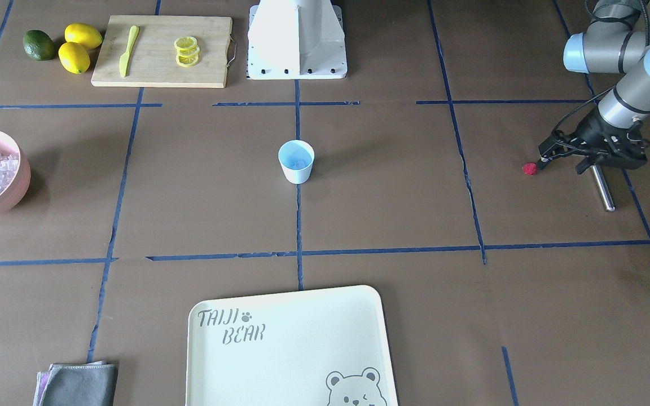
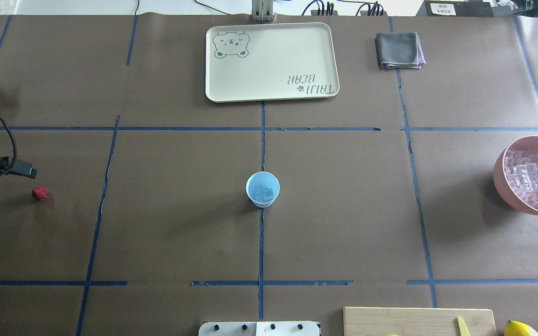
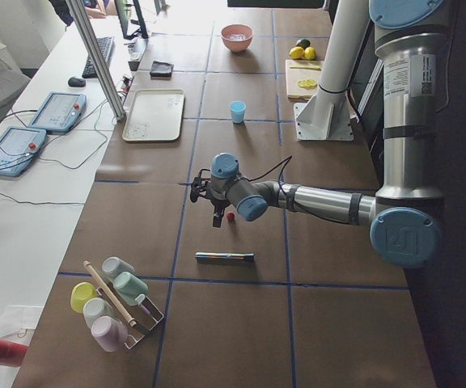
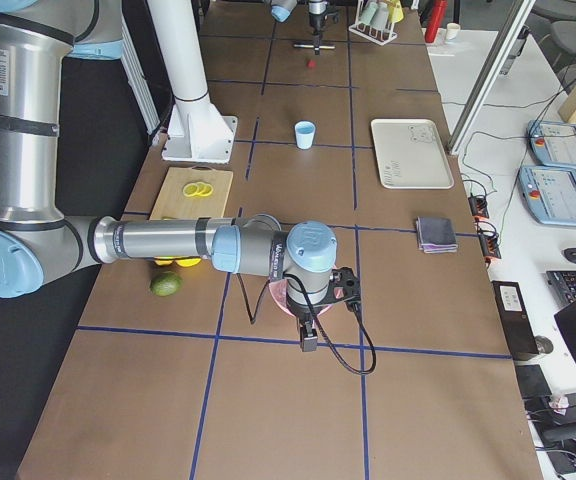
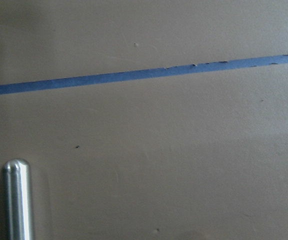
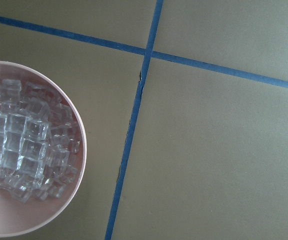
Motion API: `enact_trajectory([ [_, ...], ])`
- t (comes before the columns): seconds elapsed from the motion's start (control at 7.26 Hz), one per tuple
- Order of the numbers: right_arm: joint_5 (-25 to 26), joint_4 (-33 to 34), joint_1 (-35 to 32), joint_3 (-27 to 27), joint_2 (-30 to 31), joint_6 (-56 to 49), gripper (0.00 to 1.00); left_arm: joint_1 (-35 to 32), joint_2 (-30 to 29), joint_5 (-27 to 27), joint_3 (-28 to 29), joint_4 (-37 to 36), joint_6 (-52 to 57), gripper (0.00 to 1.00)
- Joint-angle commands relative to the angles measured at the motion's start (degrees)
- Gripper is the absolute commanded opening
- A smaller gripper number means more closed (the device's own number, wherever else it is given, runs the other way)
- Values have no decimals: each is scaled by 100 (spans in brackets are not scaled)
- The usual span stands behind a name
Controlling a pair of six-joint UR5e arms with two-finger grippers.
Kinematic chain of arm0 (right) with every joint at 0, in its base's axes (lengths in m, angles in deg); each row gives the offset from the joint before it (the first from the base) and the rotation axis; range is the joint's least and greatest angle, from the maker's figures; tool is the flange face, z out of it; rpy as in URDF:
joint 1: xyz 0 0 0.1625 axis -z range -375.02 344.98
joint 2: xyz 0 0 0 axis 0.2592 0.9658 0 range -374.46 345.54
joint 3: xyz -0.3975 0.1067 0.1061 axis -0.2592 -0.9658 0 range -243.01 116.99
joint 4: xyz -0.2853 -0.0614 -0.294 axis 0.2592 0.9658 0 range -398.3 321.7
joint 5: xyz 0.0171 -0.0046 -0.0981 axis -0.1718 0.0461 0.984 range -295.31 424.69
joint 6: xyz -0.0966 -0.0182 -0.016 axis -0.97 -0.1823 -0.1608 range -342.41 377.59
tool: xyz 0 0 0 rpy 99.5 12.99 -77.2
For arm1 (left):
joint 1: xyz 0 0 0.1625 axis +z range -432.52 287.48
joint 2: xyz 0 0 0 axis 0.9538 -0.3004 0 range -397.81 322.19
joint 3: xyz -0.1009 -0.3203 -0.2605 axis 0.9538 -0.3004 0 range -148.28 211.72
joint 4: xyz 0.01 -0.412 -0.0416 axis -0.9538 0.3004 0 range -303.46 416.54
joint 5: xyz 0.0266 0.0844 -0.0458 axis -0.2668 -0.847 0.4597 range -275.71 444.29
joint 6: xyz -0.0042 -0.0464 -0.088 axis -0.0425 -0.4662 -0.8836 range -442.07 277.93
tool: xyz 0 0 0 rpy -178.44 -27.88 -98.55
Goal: Mash ice and strawberries in cup
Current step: 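Move the left gripper down toward the red strawberry on the table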
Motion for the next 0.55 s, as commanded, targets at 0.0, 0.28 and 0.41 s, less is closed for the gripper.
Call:
enact_trajectory([
  [0.0,-1,0,0,2,9,3,100,591,33,-447,1,210,-510,100],
  [0.28,-1,0,0,2,44,-6,100,733,59,-658,10,210,-511,100],
  [0.41,-1,-9,0,2,44,-15,100,760,59,-763,10,210,-511,90],
])
